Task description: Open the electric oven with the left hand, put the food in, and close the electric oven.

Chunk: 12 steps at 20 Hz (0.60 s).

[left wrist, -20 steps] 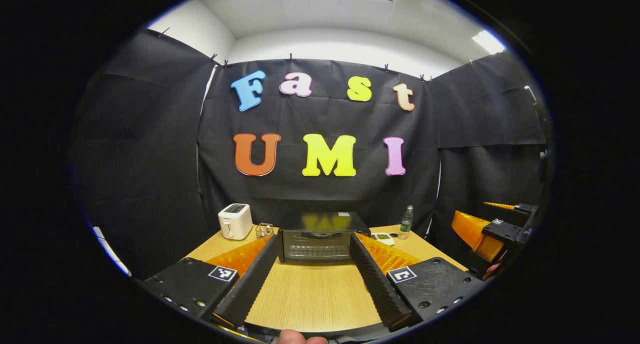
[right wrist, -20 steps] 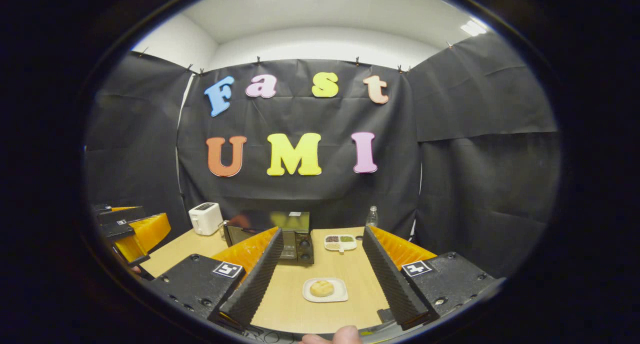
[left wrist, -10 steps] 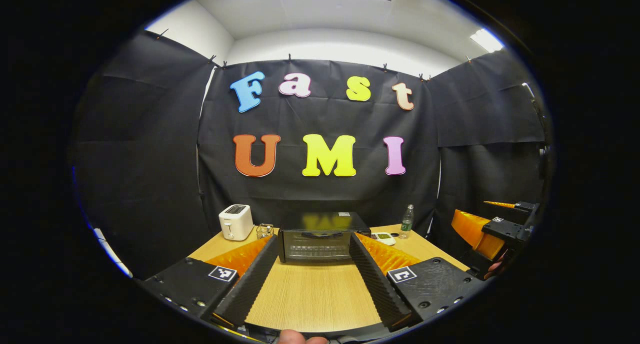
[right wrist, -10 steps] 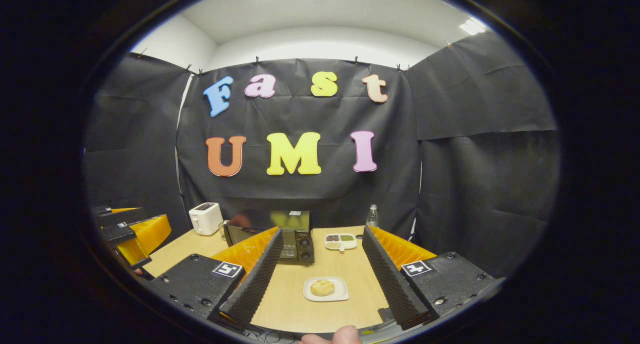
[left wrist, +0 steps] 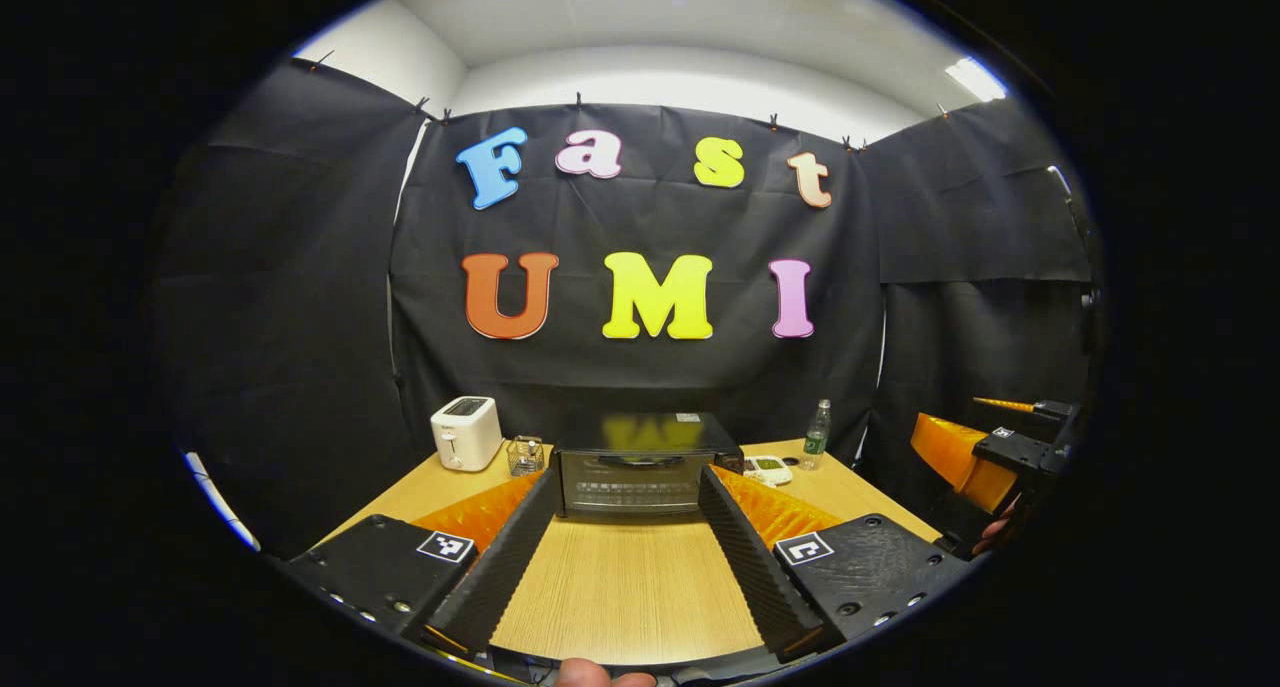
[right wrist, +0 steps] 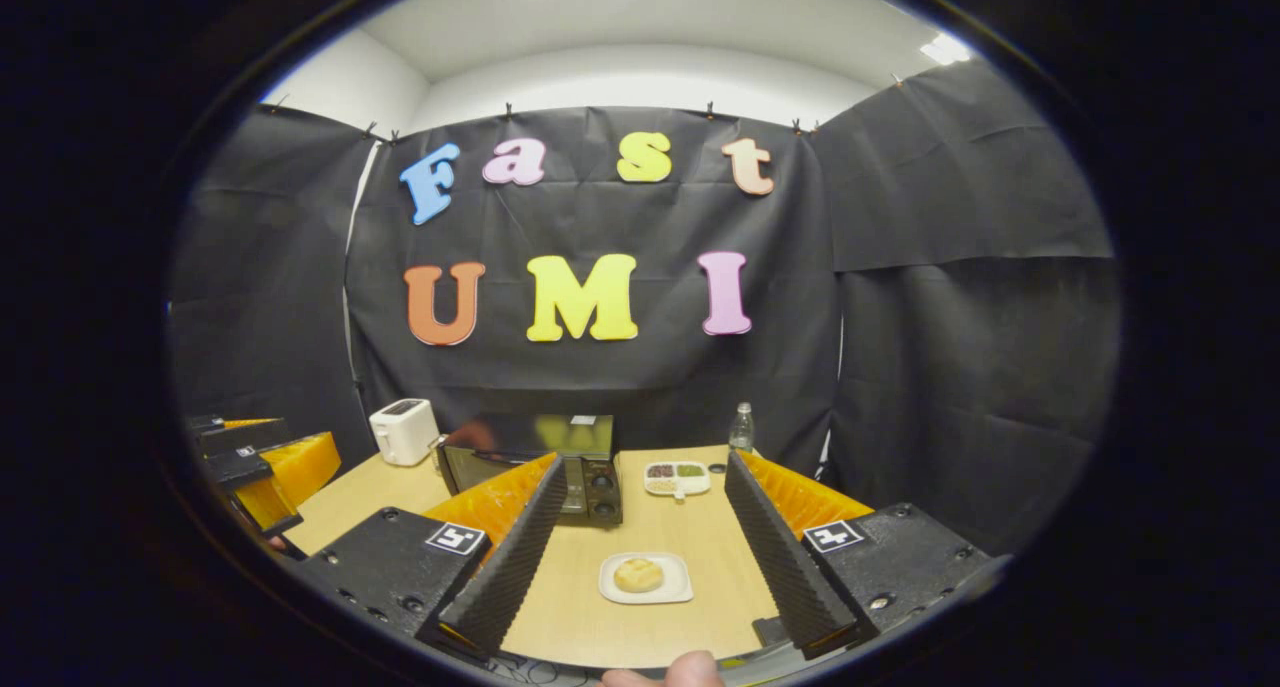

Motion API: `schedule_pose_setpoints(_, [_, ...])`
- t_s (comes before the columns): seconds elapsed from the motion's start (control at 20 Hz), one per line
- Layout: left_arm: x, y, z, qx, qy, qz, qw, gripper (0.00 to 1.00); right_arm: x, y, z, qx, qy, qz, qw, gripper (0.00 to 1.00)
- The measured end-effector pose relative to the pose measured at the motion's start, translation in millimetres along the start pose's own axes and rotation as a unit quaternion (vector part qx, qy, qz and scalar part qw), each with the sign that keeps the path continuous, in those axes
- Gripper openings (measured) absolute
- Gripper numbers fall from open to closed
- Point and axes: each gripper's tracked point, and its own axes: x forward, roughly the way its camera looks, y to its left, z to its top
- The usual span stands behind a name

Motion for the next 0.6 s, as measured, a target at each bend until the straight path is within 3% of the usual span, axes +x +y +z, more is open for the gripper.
schedule_pose_setpoints(0.3, [58, -2, -6, -0.005, 0.035, -0.001, 0.999, 0.94, 47, -26, -4, 0.002, 0.024, -0.007, 1.0, 0.98])
schedule_pose_setpoints(0.6, [164, -15, -13, -0.005, 0.061, -0.018, 0.998, 0.94, 107, -69, -6, 0.001, 0.039, -0.025, 0.999, 0.98])
